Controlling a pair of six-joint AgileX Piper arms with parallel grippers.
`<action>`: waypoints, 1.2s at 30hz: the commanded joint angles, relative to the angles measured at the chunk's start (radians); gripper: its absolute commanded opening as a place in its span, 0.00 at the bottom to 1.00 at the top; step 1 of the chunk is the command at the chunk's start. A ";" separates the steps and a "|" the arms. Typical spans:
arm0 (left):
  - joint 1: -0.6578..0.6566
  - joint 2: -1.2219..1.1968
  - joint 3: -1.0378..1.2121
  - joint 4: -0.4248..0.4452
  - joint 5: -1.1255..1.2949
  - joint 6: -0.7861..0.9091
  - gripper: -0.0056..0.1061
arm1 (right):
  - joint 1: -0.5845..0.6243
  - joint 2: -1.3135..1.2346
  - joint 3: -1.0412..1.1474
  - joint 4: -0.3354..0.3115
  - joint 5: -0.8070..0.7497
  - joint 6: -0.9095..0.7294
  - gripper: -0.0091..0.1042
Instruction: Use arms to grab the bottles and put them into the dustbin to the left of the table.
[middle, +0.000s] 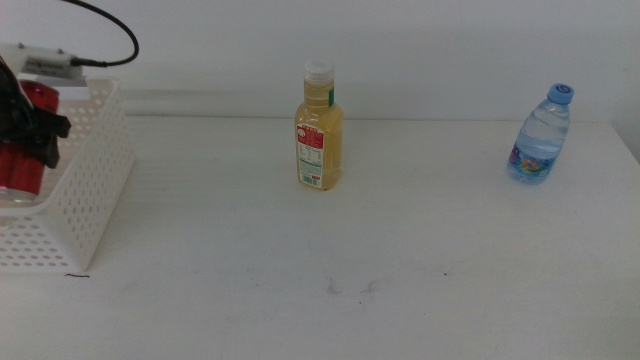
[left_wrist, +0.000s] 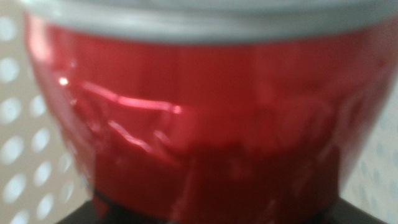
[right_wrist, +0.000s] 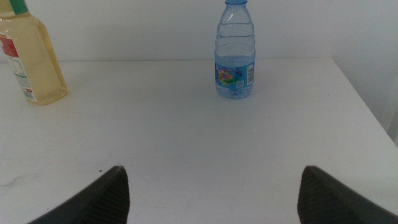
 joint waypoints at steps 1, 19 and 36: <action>0.000 0.008 -0.015 -0.015 -0.046 0.007 0.04 | -0.006 -0.005 0.003 -0.007 -0.010 -0.003 0.87; -0.001 0.031 -0.017 0.046 -0.010 -0.053 0.89 | -0.006 -0.005 0.003 -0.007 -0.010 -0.003 0.87; -0.264 -0.805 0.590 -0.165 -0.404 -0.095 0.89 | -0.006 -0.005 0.003 -0.007 -0.010 -0.003 0.87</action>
